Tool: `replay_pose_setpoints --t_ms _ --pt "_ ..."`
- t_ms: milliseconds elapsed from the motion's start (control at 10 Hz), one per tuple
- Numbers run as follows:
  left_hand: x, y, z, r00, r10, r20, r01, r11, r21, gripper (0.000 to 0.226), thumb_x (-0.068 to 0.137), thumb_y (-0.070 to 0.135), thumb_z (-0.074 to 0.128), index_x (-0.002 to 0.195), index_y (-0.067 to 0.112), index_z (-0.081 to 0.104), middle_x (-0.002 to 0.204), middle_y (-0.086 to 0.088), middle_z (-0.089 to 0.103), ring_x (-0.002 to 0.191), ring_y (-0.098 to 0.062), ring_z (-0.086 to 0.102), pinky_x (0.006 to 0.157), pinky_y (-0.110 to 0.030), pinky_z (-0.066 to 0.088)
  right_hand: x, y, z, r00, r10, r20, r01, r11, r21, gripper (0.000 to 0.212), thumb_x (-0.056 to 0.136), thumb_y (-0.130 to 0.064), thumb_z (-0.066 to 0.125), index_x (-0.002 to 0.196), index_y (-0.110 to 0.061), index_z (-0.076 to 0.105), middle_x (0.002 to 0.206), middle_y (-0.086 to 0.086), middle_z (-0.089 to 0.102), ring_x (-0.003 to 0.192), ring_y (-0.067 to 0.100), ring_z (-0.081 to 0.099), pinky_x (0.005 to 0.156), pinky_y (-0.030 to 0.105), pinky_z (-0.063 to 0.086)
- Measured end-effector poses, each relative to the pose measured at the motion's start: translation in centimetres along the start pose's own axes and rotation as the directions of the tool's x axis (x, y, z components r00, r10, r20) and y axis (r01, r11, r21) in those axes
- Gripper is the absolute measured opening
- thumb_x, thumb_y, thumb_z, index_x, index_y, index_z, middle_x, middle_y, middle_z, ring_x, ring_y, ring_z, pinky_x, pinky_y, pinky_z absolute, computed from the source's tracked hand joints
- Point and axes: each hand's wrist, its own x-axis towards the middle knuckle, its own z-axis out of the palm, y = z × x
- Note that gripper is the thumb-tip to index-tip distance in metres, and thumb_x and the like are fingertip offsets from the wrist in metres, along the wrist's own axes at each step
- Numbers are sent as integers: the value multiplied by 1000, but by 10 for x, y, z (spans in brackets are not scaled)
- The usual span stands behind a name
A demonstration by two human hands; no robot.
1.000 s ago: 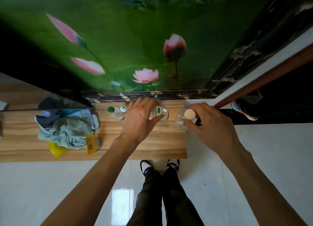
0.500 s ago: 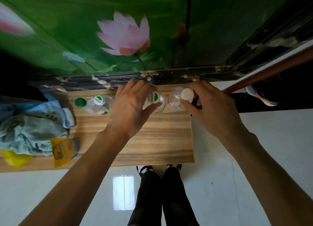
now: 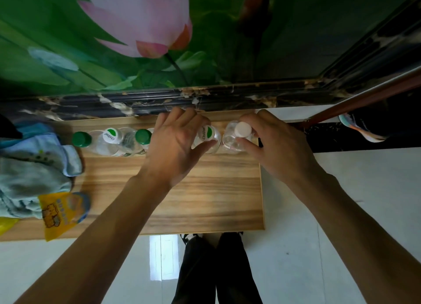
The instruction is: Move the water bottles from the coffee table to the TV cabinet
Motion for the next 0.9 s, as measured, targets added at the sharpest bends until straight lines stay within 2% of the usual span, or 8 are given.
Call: replay_pose_setpoints --t_ms 100,300,600,800,900 --pt "1 -2 6 1000 0 11 0 1000 -2 35 91 46 72 113 18 71 111 2 70 104 -27 60 86 -36 37 5 3 6 999 0 40 0 1000 -5 32 97 -38 64 124 -23 58 122 -5 62 100 19 67 72 41 57" --pt "0 -1 14 998 -27 60 27 1000 -7 33 91 43 72 113 18 70 112 1 70 106 -28 60 87 -39 40 7 5 9 999 -10 48 10 1000 -2 30 97 -39 64 122 -22 59 120 -6 63 98 17 68 70 34 54" --pt "3 7 11 990 -116 83 117 993 0 35 86 42 75 111 17 70 109 -1 69 105 -28 59 87 -40 42 -1 3 9 996 -3 87 5 1000 -16 43 93 -45 68 129 -25 53 121 -6 65 100 16 68 75 36 58" --pt "-5 13 6 984 -141 107 144 989 -21 46 85 41 79 122 16 67 118 -3 67 114 -29 57 96 -43 45 -15 -6 4 998 8 58 -4 998 -66 59 89 -50 71 138 -25 49 127 -2 58 115 20 56 75 27 42" --pt "-13 12 1 991 -117 58 119 992 -36 57 87 45 77 133 14 63 129 -6 63 125 -31 54 107 -44 43 -22 -16 -2 1000 3 -1 -3 998 -64 68 88 -52 70 144 -23 44 140 -1 54 128 20 50 86 31 48"
